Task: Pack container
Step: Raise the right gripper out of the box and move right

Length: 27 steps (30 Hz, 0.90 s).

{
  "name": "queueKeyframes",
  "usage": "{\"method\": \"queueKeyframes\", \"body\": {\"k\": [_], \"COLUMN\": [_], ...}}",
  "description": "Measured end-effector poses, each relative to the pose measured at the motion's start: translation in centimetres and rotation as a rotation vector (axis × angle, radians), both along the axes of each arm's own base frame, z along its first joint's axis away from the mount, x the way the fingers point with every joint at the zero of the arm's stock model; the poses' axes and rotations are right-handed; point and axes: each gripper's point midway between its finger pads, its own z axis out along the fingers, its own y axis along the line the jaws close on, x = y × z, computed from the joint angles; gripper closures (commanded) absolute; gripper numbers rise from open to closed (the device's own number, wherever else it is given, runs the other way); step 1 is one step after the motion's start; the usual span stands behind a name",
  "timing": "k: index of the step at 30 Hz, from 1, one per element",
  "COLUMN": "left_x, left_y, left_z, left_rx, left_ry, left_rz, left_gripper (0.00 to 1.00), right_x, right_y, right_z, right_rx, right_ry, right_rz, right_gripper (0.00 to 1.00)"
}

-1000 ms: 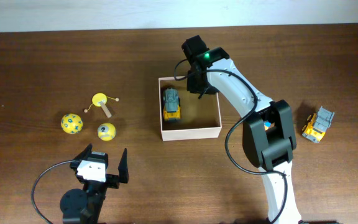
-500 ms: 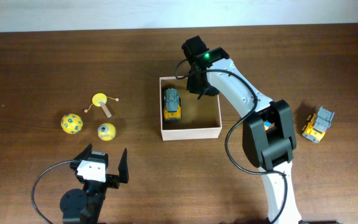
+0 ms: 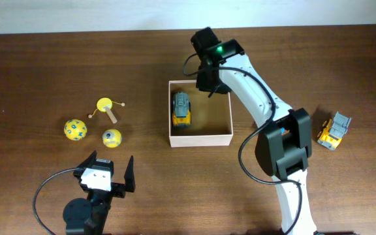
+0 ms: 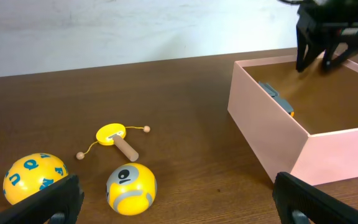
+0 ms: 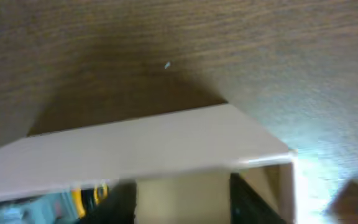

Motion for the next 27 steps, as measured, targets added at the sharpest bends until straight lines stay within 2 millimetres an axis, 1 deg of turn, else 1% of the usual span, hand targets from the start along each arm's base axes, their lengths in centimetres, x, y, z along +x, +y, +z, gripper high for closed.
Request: {"method": "queueKeyframes", "body": {"k": [3,5,7,8,9,10,11,14,16,18,19,21,22,24,27], "left_x": [0.0,0.0,0.0,0.0,0.0,0.0,0.0,0.0,0.0,0.0,0.0,0.0,0.0,0.0,0.0], "left_y": [0.0,0.0,0.0,0.0,0.0,0.0,0.0,0.0,0.0,0.0,0.0,0.0,0.0,0.0,0.0], "left_z": [0.0,0.0,0.0,0.0,0.0,0.0,0.0,0.0,0.0,0.0,0.0,0.0,0.0,0.0,0.0], "left_rx": [0.0,0.0,0.0,0.0,0.0,0.0,0.0,0.0,0.0,0.0,0.0,0.0,0.0,0.0,0.0], "left_ry": [0.0,0.0,0.0,0.0,0.0,0.0,0.0,0.0,0.0,0.0,0.0,0.0,0.0,0.0,0.0], "left_rz": [0.0,0.0,0.0,0.0,0.0,0.0,0.0,0.0,0.0,0.0,0.0,0.0,0.0,0.0,0.0], "left_gripper": [0.01,0.01,0.01,0.01,0.01,0.01,0.01,0.01,0.01,0.01,0.01,0.01,0.01,0.01,0.01], "right_x": [-0.6,-1.2,-1.5,-1.8,-2.0,-2.3,-2.5,-3.3,-3.1,-2.9,-2.8,-2.5,-2.2,-1.9,-1.3], "right_y": [-0.3,-0.5,-0.7,-0.8,-0.9,-1.0,-1.2,-1.9,-2.3,-3.2,-3.9,-5.5,-7.3,-8.8,-12.6], "right_z": [1.0,2.1,3.3,5.0,6.2,7.5,8.7,12.4,14.6,16.2,16.8,17.5,17.9,18.1,18.4], "right_rx": [-0.013,-0.023,-0.028,-0.029,-0.029,-0.028,-0.027,-0.028,-0.016,-0.008,-0.003,0.002,0.004,0.007,0.012], "right_ry": [0.022,0.039,0.044,0.039,0.035,0.029,0.018,-0.024,-0.083,-0.119,-0.132,-0.143,-0.148,-0.151,-0.156], "right_rz": [0.011,0.025,0.038,0.05,0.057,0.066,0.077,0.099,0.125,0.145,0.159,0.17,0.164,0.143,0.081], "right_gripper": [0.49,0.45,0.39,0.36,0.3,0.04,0.01,0.01,0.01,0.01,0.01,0.01,0.01,0.01,0.01]}}
